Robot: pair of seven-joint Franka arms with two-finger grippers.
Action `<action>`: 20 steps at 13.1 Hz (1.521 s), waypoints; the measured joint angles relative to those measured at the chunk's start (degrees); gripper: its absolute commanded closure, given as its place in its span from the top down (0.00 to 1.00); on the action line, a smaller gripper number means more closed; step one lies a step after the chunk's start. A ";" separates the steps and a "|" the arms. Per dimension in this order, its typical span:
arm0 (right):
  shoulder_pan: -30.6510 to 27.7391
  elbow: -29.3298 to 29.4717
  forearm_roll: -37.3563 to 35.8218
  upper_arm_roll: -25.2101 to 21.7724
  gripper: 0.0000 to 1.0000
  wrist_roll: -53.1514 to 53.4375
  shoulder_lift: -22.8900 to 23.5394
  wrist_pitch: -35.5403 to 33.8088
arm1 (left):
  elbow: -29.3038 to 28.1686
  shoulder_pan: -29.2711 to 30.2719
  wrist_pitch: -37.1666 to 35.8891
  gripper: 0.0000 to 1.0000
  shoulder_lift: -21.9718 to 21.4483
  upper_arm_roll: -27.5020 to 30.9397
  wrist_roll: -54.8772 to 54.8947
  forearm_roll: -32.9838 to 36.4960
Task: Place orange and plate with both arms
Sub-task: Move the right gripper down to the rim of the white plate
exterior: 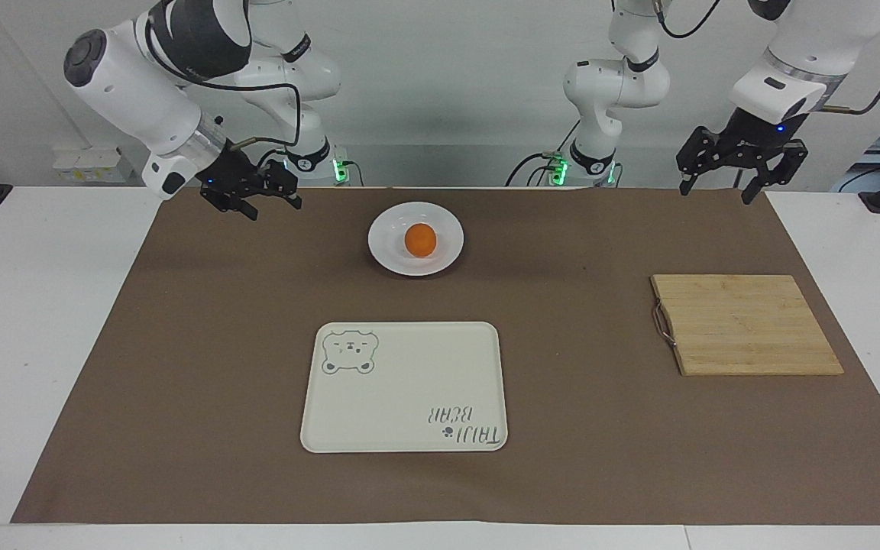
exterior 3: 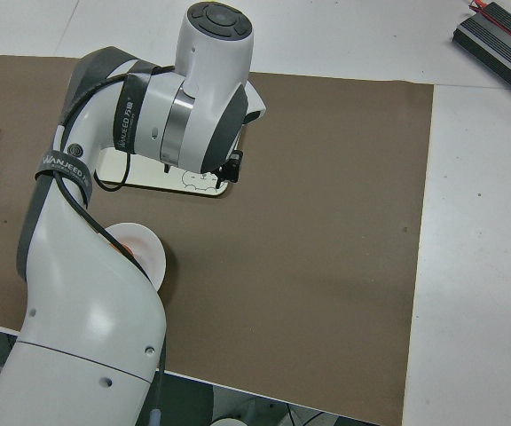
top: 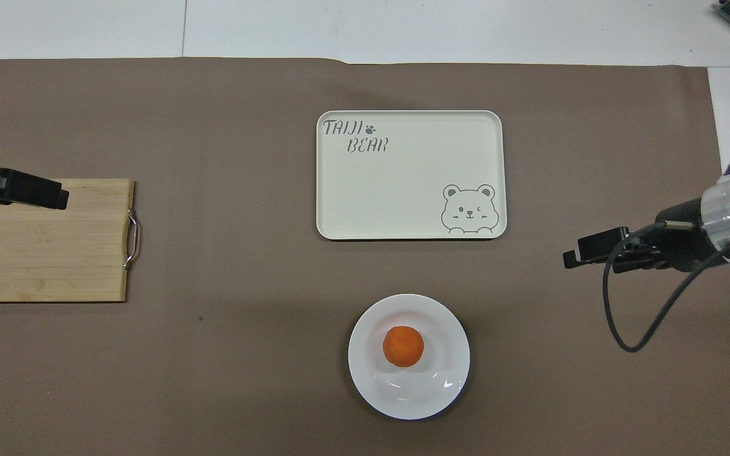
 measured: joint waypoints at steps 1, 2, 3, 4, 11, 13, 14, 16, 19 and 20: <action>0.22 -1.51 1.39 0.02 1.00 -1.55 -0.06 1.07 | -0.22 0.21 -0.64 1.00 -0.01 0.00 0.03 0.19; 0.28 -3.24 3.11 0.03 1.00 -3.91 -0.11 2.08 | -0.80 0.41 -1.32 1.00 -0.29 0.00 0.22 0.31; 0.28 -5.08 4.78 0.03 1.00 -6.10 -0.12 3.19 | -1.65 0.47 -1.74 1.00 -0.73 0.00 0.39 0.34; 0.29 -7.14 6.55 0.04 1.00 -8.43 -0.13 4.75 | -2.64 0.47 -1.87 1.00 -1.36 -0.07 0.49 0.34; 1.87 -17.66 18.49 0.06 1.00 -20.21 -0.20 11.99 | -5.55 0.46 -1.92 1.00 -3.38 -0.30 0.81 1.83; 1.88 -20.49 21.82 0.06 1.00 -24.36 -0.16 13.99 | -5.51 0.47 -1.92 1.00 -3.38 -0.28 0.82 1.88; 1.90 -21.86 22.94 0.06 1.00 -25.64 -0.16 15.01 | -5.46 0.48 -1.92 1.00 -3.38 -0.26 0.82 1.88; 2.22 -24.24 26.24 0.06 1.00 -28.69 -0.15 16.93 | -5.44 0.50 -1.94 1.00 -3.37 -0.23 0.82 1.88; 3.27 -28.37 31.23 0.06 1.00 -34.12 -0.11 20.57 | -4.81 0.55 -2.81 1.00 -2.85 -0.10 0.82 1.88; 4.01 -29.47 32.01 0.06 1.00 -34.82 -0.11 21.72 | -4.27 0.56 -3.29 1.00 -2.53 -0.08 0.82 1.88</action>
